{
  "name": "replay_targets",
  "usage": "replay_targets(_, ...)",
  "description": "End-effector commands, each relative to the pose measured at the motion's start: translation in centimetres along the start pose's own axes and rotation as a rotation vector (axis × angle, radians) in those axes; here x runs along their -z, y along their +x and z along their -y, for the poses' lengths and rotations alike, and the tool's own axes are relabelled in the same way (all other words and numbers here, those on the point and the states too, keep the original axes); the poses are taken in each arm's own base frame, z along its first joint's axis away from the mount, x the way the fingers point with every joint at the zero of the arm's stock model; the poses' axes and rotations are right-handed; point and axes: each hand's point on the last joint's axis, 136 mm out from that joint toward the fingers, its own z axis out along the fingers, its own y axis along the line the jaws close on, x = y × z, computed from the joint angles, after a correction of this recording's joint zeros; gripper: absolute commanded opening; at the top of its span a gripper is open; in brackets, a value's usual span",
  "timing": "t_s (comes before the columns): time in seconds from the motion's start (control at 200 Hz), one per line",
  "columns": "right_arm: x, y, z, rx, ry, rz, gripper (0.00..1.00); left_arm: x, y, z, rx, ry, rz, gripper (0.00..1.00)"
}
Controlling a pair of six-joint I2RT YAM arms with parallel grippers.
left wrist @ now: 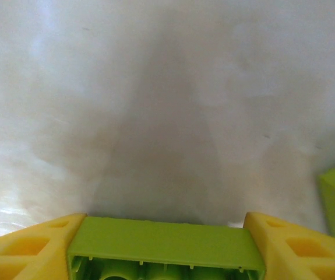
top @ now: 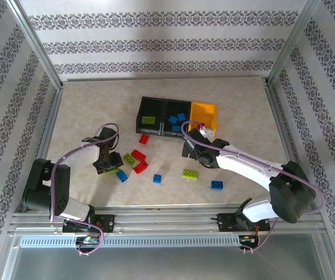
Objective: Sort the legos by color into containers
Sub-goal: Pick up the lego from the bottom-left of the table, then place the lego in the container.
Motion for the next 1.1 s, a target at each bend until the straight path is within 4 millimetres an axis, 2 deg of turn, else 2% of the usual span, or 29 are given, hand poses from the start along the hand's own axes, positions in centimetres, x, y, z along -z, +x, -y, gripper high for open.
replay_targets(0.0, 0.5, -0.5, 0.2, 0.007, 0.006, 0.017, 0.98, 2.3, -2.1, 2.5, 0.006, 0.114, 0.062, 0.63)
replay_targets(0.085, 0.6, -0.6, 0.3, 0.007, 0.009, 0.027, 0.98, 3.7, -3.6, 3.8, 0.006, 0.166, 0.116, 0.62)
replay_targets(0.275, 1.0, -0.8, 0.5, -0.005, 0.013, 0.05, 0.98, 6.7, -7.2, 8.2, -0.015, 0.31, 0.238, 0.63)
replay_targets(0.43, 1.3, -0.9, 0.4, -0.003, 0.011, 0.055, 0.98, 7.9, -9.5, 12.5, -0.084, 0.362, 0.295, 0.63)
replay_targets(0.58, 1.6, -0.7, 0.3, 0.007, 0.008, 0.065, 0.98, 8.9, -11.7, 15.9, -0.181, 0.337, 0.359, 0.63)
replay_targets(0.864, 2.0, -0.4, 0.1, 0.028, 0.012, 0.077, 0.98, 9.1, -15.7, 21.1, -0.366, 0.236, 0.428, 0.63)
replay_targets(1.094, 2.1, -0.4, -0.1, 0.031, 0.009, 0.08, 0.98, 6.9, -18.2, 23.4, -0.43, 0.145, 0.415, 0.64)
